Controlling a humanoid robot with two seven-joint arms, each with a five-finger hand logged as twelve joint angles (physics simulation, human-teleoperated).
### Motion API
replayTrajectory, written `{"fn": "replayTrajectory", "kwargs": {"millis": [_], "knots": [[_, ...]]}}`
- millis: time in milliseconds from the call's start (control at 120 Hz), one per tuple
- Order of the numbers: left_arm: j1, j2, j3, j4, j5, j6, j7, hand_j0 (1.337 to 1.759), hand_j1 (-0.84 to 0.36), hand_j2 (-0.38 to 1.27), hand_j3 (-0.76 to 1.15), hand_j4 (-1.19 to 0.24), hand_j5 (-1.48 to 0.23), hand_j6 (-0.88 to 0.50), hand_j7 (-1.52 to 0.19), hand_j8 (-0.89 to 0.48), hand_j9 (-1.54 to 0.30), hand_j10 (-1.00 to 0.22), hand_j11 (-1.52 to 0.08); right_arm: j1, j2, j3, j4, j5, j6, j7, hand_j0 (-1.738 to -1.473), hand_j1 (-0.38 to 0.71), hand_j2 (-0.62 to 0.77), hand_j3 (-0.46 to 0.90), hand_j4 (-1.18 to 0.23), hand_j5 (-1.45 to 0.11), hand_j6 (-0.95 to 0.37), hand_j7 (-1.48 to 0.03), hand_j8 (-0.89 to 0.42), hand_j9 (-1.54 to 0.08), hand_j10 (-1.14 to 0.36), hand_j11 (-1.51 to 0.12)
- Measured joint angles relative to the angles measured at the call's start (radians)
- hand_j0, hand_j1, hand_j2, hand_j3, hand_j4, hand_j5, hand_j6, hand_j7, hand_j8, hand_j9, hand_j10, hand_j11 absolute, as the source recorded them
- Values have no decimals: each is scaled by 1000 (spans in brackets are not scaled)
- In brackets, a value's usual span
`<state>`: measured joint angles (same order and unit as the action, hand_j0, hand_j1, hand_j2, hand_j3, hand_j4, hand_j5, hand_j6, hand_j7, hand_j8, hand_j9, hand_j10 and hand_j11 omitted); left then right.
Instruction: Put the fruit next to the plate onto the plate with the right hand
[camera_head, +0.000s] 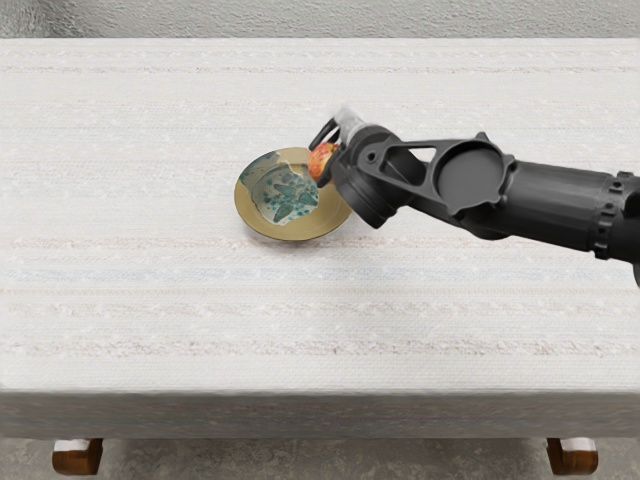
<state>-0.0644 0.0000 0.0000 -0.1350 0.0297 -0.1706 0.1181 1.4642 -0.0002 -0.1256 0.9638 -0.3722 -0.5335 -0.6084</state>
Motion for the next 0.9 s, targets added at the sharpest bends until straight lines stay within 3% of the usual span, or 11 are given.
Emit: {"fn": "replayTrajectory", "kwargs": {"millis": [358, 458, 542, 900], "knots": [[0, 0, 0, 0, 0, 0, 0, 1658, 69, 47, 0, -234, -304, -234, -304, -234, -304, -234, -304, -6, 0, 44, 5, -1, 66, 0, -1652, 246, 181, 1, -739, -1105, -370, -1012, -289, -1099, -581, -1091], [0, 0, 0, 0, 0, 0, 0, 1658, 69, 47, 0, -234, -304, -234, -304, -234, -304, -234, -304, -9, 0, 48, 3, -9, 66, -2, -1654, 229, 164, 0, -668, -960, -424, -899, -368, -961, -635, -955], [0, 0, 0, 0, 0, 0, 0, 1658, 69, 47, 0, -234, -304, -234, -304, -234, -304, -234, -304, -11, 0, 49, 1, -14, 61, -2, -1655, 194, 89, 0, -579, -813, -417, -772, -379, -813, -557, -809], [0, 0, -1, 0, 0, 0, 0, 1658, 69, 47, 0, -234, -304, -234, -304, -234, -304, -234, -304, -12, 0, 48, -1, -20, 51, -2, -1658, -6, -25, 0, -309, -412, -281, -404, -275, -412, -305, -411]]}}
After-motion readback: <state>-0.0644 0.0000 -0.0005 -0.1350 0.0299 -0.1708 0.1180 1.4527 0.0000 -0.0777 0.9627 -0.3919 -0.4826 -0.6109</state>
